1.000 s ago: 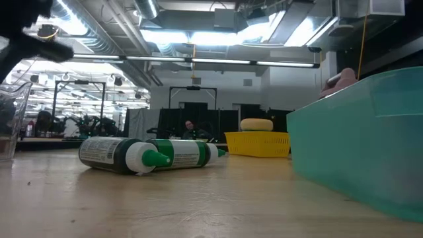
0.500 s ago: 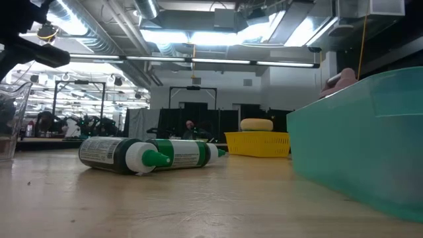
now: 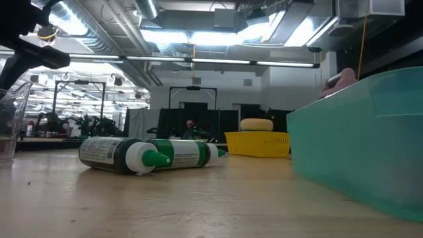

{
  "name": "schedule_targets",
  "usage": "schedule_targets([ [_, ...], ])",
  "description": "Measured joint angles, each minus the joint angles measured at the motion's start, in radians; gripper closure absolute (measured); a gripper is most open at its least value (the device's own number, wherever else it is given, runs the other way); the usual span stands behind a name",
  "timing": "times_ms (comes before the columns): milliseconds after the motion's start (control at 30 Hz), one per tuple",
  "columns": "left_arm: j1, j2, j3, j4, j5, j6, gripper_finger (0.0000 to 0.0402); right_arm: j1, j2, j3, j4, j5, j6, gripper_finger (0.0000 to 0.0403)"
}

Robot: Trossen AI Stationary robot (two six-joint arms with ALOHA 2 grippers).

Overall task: Pick & Place Food Item
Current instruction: Put the yellow food coloring bottle into the transparent bin, then put the top green food coloring bottle into the transparent bin

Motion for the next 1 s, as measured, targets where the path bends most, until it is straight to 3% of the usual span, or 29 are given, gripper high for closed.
schedule_targets([
  [667, -0.008, 0.000, 0.146, -0.009, -0.028, -0.010, 0.0176, 0.010, 0.000, 0.000, 0.000, -0.004, 0.001, 0.0143],
  [867, -0.063, 0.000, 0.261, 0.008, -0.149, -0.012, 0.0176, 0.018, 0.000, 0.000, 0.000, 0.001, 0.001, 0.0143],
  [1000, -0.105, -0.002, 0.299, 0.104, -0.231, -0.002, 0.0176, 0.018, 0.000, 0.000, 0.000, 0.001, 0.000, 0.0143],
])
